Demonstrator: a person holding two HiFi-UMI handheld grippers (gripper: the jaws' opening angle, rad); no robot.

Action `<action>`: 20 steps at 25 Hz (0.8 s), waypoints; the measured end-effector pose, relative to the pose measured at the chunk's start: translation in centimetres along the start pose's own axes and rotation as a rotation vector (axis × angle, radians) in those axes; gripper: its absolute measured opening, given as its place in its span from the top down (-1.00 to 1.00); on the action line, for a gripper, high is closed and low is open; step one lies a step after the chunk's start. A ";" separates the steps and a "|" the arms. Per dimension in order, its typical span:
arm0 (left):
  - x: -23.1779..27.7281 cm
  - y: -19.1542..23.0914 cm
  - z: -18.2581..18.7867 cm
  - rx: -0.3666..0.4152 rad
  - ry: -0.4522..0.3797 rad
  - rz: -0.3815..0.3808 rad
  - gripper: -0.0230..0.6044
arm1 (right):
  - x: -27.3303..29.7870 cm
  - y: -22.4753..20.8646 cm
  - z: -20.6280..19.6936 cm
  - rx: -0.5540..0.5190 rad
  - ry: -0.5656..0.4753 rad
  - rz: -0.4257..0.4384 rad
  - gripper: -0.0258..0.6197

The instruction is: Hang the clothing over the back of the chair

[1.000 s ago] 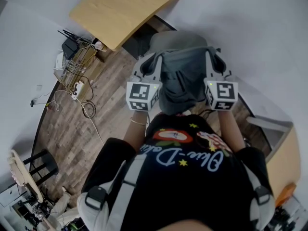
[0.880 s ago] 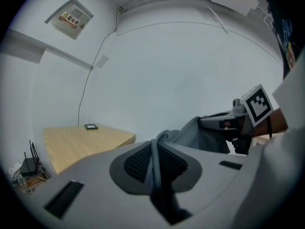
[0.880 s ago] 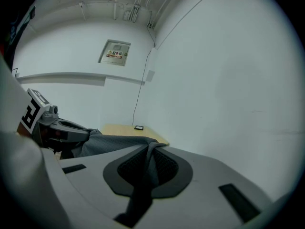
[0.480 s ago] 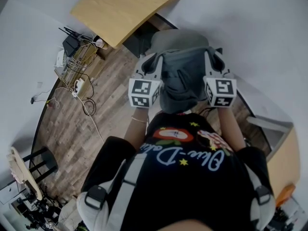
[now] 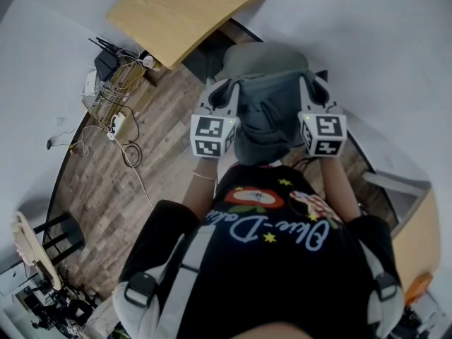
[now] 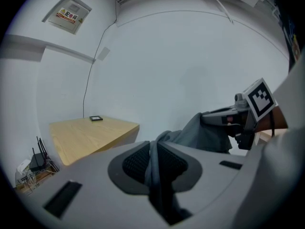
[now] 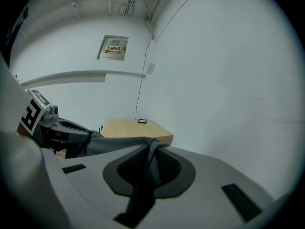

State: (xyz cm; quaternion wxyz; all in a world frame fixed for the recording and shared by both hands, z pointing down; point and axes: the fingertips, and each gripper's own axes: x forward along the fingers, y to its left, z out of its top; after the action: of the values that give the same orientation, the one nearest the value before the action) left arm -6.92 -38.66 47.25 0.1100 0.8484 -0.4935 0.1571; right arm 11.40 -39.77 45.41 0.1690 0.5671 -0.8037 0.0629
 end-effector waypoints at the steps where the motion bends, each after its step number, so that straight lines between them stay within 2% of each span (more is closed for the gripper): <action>1: -0.1 0.0 -0.1 -0.002 0.005 0.003 0.84 | 0.0 0.1 -0.1 0.002 0.004 0.003 0.88; 11: -0.8 -0.3 -1.3 -0.018 0.036 0.010 0.84 | -0.3 1.1 -0.2 0.020 0.014 0.040 0.85; 16: -1.1 -0.7 0.1 -0.004 -0.004 0.020 0.84 | -0.6 1.7 -0.8 0.016 0.026 0.069 0.80; 20: -1.4 -0.6 0.0 0.000 -0.002 0.021 0.84 | -0.7 1.9 -1.4 0.005 0.047 0.071 0.79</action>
State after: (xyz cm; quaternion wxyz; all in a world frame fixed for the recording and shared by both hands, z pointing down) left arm -7.00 -37.25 46.70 0.1078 0.8434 -0.5023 0.1575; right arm 10.14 -38.06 46.59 0.1841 0.5371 -0.8189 0.0840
